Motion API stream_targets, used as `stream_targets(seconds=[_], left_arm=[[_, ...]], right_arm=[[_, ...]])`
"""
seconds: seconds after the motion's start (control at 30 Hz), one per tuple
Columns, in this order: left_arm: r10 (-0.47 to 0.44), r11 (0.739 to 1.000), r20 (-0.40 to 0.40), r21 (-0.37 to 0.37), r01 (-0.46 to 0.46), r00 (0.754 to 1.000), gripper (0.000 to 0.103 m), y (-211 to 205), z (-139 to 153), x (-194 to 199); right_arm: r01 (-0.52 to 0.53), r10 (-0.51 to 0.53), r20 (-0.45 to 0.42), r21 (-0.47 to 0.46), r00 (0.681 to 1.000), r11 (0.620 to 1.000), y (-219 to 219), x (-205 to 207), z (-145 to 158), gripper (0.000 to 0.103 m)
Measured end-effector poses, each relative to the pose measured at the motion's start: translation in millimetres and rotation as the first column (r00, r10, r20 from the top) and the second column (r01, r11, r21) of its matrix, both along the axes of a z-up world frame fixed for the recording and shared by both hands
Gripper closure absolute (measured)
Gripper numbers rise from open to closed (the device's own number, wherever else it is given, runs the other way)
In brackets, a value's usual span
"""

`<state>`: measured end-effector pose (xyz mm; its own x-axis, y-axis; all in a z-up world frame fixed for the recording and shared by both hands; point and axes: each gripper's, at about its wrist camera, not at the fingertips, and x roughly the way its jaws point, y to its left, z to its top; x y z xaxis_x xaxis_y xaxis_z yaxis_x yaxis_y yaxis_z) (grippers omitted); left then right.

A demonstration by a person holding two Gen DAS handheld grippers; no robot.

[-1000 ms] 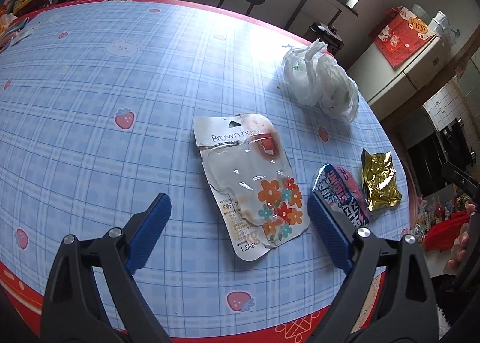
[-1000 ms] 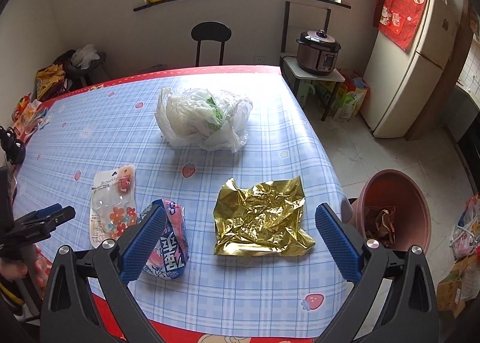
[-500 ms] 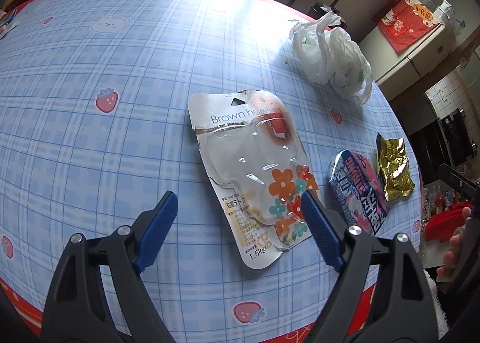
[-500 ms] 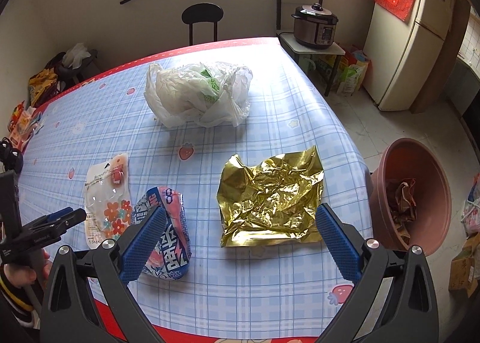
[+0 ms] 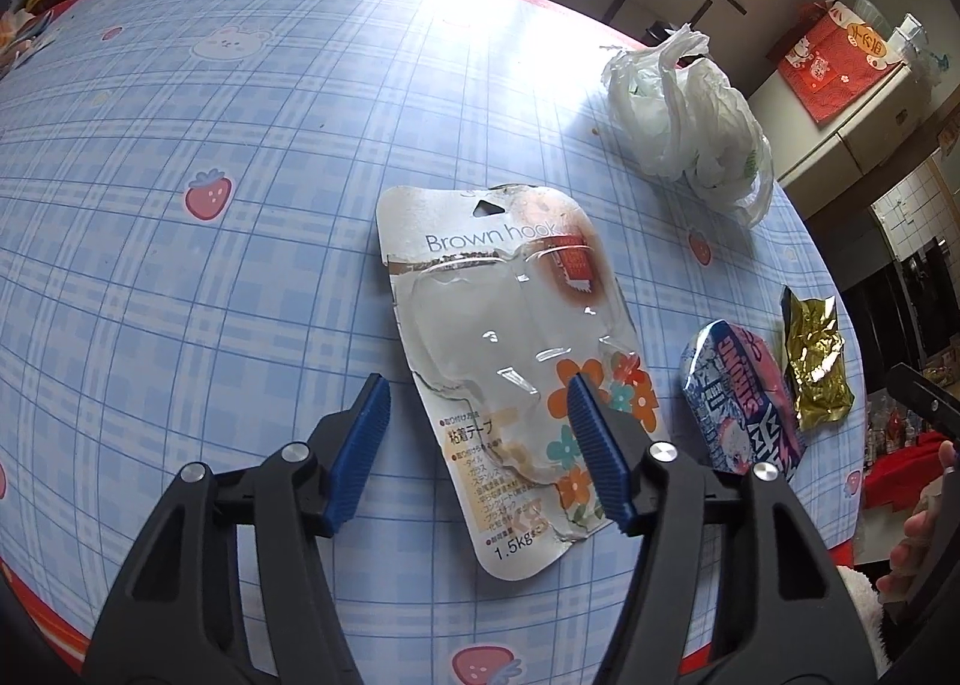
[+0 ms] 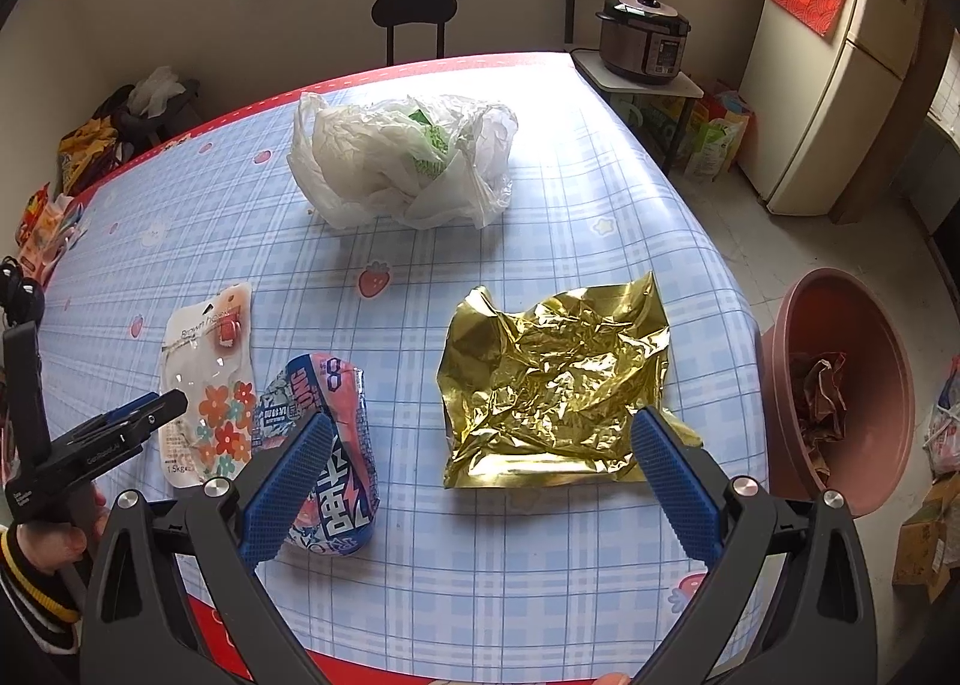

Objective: Collect trash
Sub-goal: 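Close the left tool on the white 'Brown hoo' pouch, then grasp the blue-and-pink STRONG snack bag with the right tool while the left tool holds the pouch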

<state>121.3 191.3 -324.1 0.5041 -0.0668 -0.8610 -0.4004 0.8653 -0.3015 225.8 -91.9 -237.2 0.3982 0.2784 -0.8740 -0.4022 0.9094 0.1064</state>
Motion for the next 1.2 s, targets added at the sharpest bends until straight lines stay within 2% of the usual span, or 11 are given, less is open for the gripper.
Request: stream_targets(seconds=[0.13,0.33,0.5,0.63,0.87,1.03,1.2], left_arm=[[0.002,0.998,-0.012,0.062,-0.001,1.0,0.062,-0.7,-1.8,1.8],[-0.002,0.998,-0.009,0.061,0.003,1.0,0.063,4.7,-1.3,-2.5],[0.036,0.998,-0.007,0.049,-0.035,0.999,0.068,17.8,0.2,-18.0],[0.04,0.997,-0.007,0.06,-0.04,0.999,0.07,23.7,1.3,-32.0],[0.035,0.997,-0.008,0.067,-0.034,0.999,0.07,23.0,1.9,-51.4],[0.041,0.997,-0.01,0.068,-0.041,0.999,0.069,24.6,0.5,-58.7],[0.048,0.997,-0.01,0.058,-0.048,0.999,0.068,25.7,-0.9,-61.5]], right_arm=[[-0.018,0.018,-0.013,0.001,1.0,1.0,2.9,-1.5,-3.1,0.005],[-0.037,0.036,-0.029,-0.029,0.999,0.999,8.8,-3.1,-9.4,0.005],[-0.077,0.076,-0.041,-0.029,0.996,0.997,19.4,-4.7,-13.8,0.005],[-0.163,0.161,-0.041,-0.05,0.986,0.985,42.8,-10.5,-21.3,0.005],[-0.317,0.312,-0.074,-0.072,0.947,0.946,91.6,-21.9,-43.7,0.005],[-0.326,0.313,-0.127,-0.094,0.941,0.941,104.7,-23.9,-61.9,0.005],[-0.333,0.318,-0.127,-0.115,0.94,0.936,111.6,-27.2,-66.7,0.005]])
